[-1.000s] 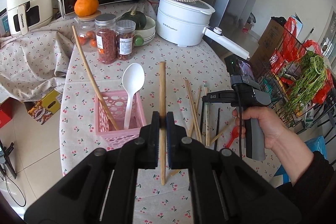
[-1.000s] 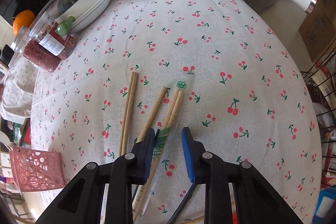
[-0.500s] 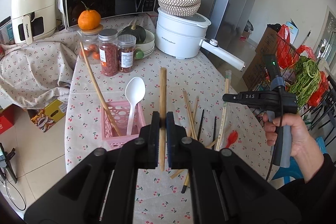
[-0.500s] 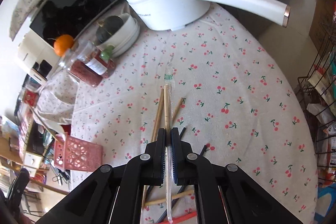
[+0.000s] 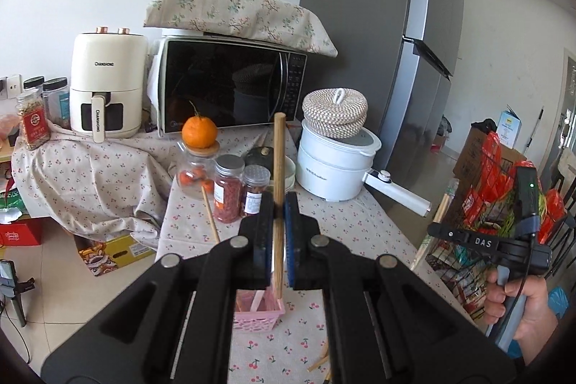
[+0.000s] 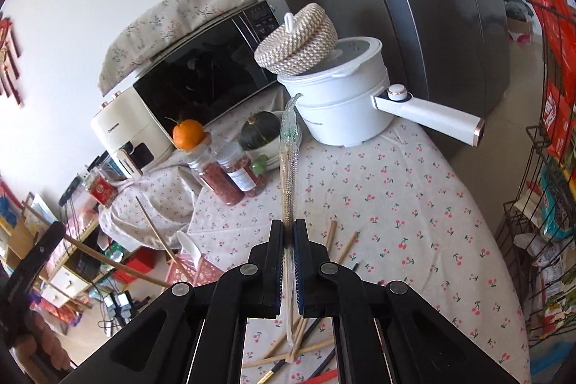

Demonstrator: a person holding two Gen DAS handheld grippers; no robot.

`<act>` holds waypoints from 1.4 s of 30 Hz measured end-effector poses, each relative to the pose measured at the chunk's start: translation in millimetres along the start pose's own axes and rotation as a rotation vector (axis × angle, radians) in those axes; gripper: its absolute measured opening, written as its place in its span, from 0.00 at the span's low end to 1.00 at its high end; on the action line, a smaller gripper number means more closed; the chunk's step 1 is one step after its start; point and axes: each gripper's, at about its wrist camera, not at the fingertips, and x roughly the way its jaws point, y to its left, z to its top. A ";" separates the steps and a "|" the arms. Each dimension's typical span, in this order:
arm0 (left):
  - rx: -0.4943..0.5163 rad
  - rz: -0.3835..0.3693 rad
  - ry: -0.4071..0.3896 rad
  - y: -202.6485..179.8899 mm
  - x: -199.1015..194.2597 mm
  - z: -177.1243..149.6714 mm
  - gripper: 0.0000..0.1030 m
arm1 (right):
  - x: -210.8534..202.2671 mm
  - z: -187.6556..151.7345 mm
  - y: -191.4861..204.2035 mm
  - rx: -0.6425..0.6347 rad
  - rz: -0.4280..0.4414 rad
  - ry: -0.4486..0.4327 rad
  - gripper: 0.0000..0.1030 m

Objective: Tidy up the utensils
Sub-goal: 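Lower both held chopsticks into the pink basket and open both grippers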

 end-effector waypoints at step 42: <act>0.022 0.203 0.369 81.5 58.1 -75.0 0.90 | 73.2 -32.0 151.3 -0.152 0.141 -0.156 0.06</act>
